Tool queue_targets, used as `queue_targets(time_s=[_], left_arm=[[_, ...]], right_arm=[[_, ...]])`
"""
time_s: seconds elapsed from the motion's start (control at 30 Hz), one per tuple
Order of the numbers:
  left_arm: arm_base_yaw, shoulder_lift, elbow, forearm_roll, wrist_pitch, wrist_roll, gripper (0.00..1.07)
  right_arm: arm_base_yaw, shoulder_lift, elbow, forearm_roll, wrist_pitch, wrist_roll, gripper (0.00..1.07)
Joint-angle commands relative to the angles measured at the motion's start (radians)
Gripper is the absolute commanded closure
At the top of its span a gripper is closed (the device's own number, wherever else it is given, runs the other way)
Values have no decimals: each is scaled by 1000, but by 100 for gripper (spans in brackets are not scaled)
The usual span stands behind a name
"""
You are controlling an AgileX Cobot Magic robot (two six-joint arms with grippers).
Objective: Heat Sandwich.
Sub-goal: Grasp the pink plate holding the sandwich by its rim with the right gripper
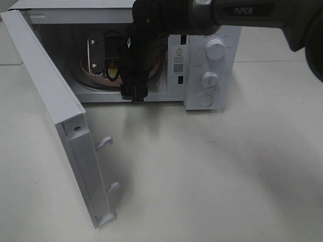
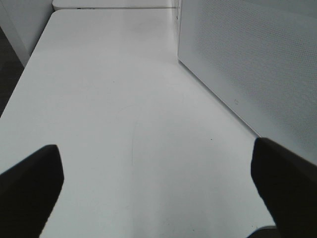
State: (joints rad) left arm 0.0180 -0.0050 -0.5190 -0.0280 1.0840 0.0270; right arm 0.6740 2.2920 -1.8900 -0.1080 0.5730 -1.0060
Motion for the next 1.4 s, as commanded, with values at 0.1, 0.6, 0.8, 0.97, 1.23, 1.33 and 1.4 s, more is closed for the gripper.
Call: queue_targets(time_s=[0.1,0.6,0.8,0.97,1.23,1.33,1.4], left_arm=[[2,-16,2,-3,-15,-1,9],[2,-16,2,-3,-15,-1,9],[2,-16,2,-3,-15,-1,9],[2,-16,2,-3,-15,-1,9],[2,-16,2,-3,-15,-1,9],[2,-16,2,-3,-15,-1,9],[2,-16,2,-3,-15,-1,9]], right_arm=[[3,43,-51,-2,2,18,30],[3,137,-155,-9,6,40,31],[0,146,-155,-5,4,35,31],[-7,165,-154,-6,22,74,31],[-22,172,-149,-7,46,119,32],[-23,172,-149,-7,48,126,41],[-23,172,-149,-8,45,129,52]])
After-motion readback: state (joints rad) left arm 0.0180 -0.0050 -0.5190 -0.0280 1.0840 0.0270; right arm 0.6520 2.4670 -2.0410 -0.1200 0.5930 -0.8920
